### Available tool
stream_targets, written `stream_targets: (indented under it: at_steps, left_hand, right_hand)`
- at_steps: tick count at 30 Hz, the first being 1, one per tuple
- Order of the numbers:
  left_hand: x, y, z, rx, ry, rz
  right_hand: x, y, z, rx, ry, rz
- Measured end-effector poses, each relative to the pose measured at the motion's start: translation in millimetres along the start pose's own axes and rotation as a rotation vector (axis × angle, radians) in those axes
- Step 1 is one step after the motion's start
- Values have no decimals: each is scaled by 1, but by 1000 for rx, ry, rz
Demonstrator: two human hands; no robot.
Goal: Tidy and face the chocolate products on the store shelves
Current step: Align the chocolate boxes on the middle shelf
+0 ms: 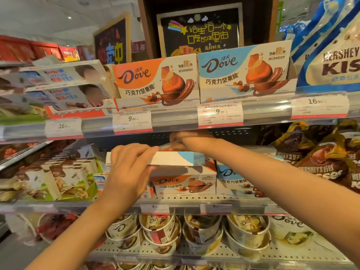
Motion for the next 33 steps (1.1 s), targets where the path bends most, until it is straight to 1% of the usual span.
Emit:
stream_targets:
  at_steps: [2, 5, 10, 12, 14, 15, 16, 18, 19, 21, 23, 24, 27, 28, 29, 31, 33]
  left_hand:
    - [0, 4, 1, -2, 3, -1]
    - [-2, 5, 1, 2, -2, 6]
    - [-4, -7, -2, 25, -28, 66]
    - [-3, -14, -4, 33, -45, 91]
    - [-3, -20, -7, 32, -60, 92]
    - [-4, -23, -9, 29, -65, 89]
    - [-5, -25, -11, 27, -68, 84]
    - [-6, -31, -17, 30, -82, 74]
    - [-6, -34, -21, 31, -100, 70]
    - [-7, -42, -30, 35, -126, 62]
    - [-11, -47, -34, 66, -103, 37]
    - [-14, -49, -35, 85, -92, 24]
    - [-21, -58, -43, 120, -99, -1]
    - [-24, -61, -45, 133, -103, -7]
    - [-26, -65, -47, 146, -104, -12]
    - [-28, -75, -45, 175, -71, 0]
    - [-27, -90, -32, 214, 47, 84]
  right_hand:
    - [-2, -1, -2, -60, -65, -20]
    - [5, -6, -15, -228, -175, -12]
    - [27, -23, -30, -256, -99, 146]
    - [36, -11, -30, -438, -110, 73]
    - [51, 6, -29, -788, -146, -22]
    - [59, 12, -26, -929, -122, -28]
    - [67, 17, -19, -972, -76, -3]
    - [83, 21, -6, -899, 9, 45]
    - [89, 22, -5, -872, 25, 37]
    - [102, 31, -3, -818, 66, -23]
    - [114, 40, -2, -707, 93, -68]
    - [119, 45, 0, -597, 114, -81]
    - [129, 54, 1, -82, 198, -188]
    - [133, 58, 0, 19, 210, -230]
    - [137, 62, -4, 56, 198, -259]
    - [146, 73, -19, 11, 137, -319]
    - [159, 81, -40, -28, 72, -386]
Point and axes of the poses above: each hand's wrist, its own x-axis away from the middle knuckle, its own y-axis out of the back of the hand, z = x × y, the point moved 8 cm from there along -x, towards the middle knuckle, and after that the axes turned 4 degrees about y, right-handed, at the moved point
